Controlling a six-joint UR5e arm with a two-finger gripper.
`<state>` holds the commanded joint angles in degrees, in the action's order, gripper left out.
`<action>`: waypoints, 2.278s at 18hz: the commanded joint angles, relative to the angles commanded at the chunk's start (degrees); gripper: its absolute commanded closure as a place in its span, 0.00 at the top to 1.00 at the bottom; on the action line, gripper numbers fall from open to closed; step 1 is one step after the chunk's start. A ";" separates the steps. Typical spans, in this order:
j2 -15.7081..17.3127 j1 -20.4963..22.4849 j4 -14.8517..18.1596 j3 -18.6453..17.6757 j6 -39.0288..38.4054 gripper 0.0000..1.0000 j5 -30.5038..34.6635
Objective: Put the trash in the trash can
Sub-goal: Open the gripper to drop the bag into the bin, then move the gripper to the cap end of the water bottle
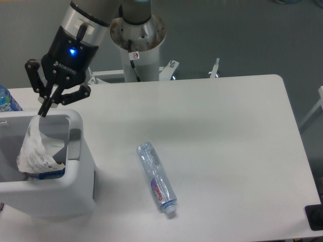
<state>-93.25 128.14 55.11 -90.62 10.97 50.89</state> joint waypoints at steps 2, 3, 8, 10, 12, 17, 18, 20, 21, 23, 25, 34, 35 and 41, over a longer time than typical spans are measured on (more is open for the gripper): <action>0.35 0.17 -0.44 0.09 0.28 1.00 -0.09; 0.35 0.26 -0.45 0.26 0.36 1.00 0.00; 0.26 4.12 -0.62 1.76 -0.60 1.00 0.35; 0.09 7.10 -1.24 2.02 -2.43 1.00 0.79; -0.35 9.04 -1.41 2.20 -4.11 1.00 0.97; -4.99 12.57 -1.15 4.65 -2.62 1.00 6.66; -6.49 12.57 -1.06 5.44 -2.62 1.00 8.42; -9.74 12.66 -1.24 7.03 -2.27 1.00 11.33; -11.67 12.66 -1.15 7.73 -0.97 1.00 12.90; -14.66 12.66 -1.06 8.44 1.93 1.00 17.12; -17.22 12.66 -1.06 8.79 3.00 1.00 20.38; -26.62 12.31 -1.23 8.18 3.27 1.00 28.30; -27.85 12.30 -1.15 8.70 2.48 1.00 28.39; -31.99 10.72 -1.24 9.49 0.37 1.00 29.00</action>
<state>-125.24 138.87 53.88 -81.12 11.34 79.89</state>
